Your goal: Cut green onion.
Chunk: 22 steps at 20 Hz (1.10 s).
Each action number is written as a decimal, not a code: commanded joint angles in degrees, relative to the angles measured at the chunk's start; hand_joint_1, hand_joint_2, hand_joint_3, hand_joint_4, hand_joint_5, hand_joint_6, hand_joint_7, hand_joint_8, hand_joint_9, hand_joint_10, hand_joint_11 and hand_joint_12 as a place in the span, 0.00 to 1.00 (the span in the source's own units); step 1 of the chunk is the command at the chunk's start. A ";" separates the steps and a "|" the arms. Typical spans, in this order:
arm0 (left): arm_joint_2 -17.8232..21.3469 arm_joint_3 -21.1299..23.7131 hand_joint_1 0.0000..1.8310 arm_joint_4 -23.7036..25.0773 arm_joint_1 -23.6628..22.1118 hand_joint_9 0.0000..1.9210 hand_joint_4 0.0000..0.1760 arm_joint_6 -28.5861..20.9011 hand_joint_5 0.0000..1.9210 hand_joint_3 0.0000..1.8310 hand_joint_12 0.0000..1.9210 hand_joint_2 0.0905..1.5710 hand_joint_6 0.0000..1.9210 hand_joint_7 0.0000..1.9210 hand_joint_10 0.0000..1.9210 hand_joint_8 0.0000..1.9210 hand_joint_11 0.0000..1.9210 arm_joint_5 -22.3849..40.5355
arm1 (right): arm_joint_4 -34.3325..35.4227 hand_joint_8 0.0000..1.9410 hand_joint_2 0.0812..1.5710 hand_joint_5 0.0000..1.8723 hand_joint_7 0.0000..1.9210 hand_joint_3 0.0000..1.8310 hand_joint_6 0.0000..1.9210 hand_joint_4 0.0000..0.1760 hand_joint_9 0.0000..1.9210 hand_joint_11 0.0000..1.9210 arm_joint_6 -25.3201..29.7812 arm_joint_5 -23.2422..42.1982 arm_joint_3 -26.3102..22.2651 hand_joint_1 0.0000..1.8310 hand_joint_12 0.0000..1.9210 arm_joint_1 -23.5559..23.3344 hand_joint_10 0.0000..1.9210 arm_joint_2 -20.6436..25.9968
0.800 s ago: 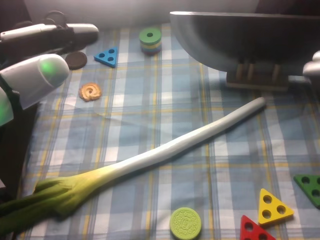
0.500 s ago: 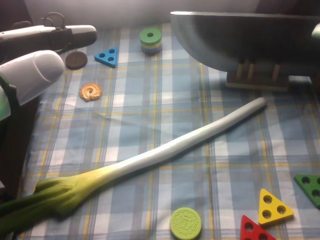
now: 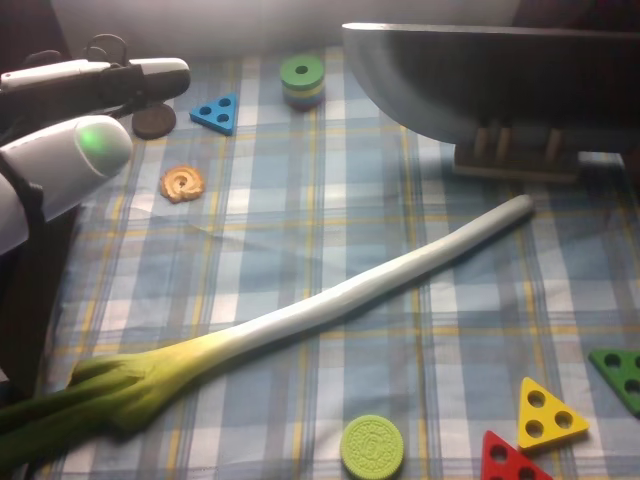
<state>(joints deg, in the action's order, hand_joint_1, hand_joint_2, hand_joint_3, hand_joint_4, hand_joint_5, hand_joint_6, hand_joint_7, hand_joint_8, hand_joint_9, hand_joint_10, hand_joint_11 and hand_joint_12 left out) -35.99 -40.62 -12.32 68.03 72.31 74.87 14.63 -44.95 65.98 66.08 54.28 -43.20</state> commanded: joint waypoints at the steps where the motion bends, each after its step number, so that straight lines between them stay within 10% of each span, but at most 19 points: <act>1: -0.18 0.06 0.06 0.31 -0.44 0.20 0.59 -0.58 0.27 0.00 0.22 0.89 0.00 0.25 0.00 0.00 0.00 6.44 | 1.44 0.00 0.52 0.00 0.00 0.00 0.00 1.00 0.00 0.00 -0.61 2.47 1.16 0.53 0.00 -1.47 0.00 0.22; 10: -0.15 0.20 0.13 -0.20 0.54 0.21 0.51 -1.08 0.28 0.00 0.23 0.88 0.00 0.26 0.00 0.00 0.00 6.49 | 1.18 0.00 0.51 0.00 0.00 0.00 0.00 1.00 0.00 0.00 -1.12 -8.73 7.44 0.50 0.00 -8.45 0.00 -5.17; 12: -0.11 0.15 0.18 -0.37 0.94 0.20 0.36 -1.57 0.30 0.00 0.22 0.87 0.00 0.24 0.00 0.00 0.00 6.55 | 1.13 0.00 0.52 0.03 0.00 0.00 0.01 0.78 0.00 0.01 -1.12 -10.22 8.35 0.46 0.01 -9.35 0.00 -5.94; 14: -0.11 0.13 0.20 -0.37 1.10 0.20 0.32 -1.74 0.30 0.00 0.24 0.87 0.00 0.24 0.00 0.00 0.00 6.70 | 1.10 0.00 0.54 0.10 0.05 0.00 0.01 0.76 0.01 0.01 -1.12 -11.89 9.25 0.45 0.01 -9.86 0.00 -6.31; 15: -0.13 0.11 0.24 -0.37 1.16 0.21 0.31 -1.94 0.30 0.00 0.24 0.87 0.00 0.25 0.00 0.00 0.00 6.69 | 1.09 0.00 0.55 0.15 0.09 0.00 0.01 0.56 0.04 0.01 -1.12 -12.57 9.53 0.41 0.01 -10.12 0.00 -6.34; 22: -0.18 0.00 0.26 -0.42 1.55 0.23 0.34 -2.90 0.30 0.00 0.29 0.85 0.00 0.27 0.00 0.00 0.00 6.68 | 0.22 0.00 0.61 0.28 0.22 0.00 0.00 0.37 0.19 0.13 -1.12 -13.70 10.20 0.45 0.08 -11.57 0.01 -7.00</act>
<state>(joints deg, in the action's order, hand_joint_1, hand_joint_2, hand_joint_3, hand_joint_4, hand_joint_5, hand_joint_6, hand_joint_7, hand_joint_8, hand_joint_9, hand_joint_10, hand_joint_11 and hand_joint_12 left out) -35.97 -40.58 -12.67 70.17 70.15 74.15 13.82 -46.19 45.69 75.70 43.70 -50.50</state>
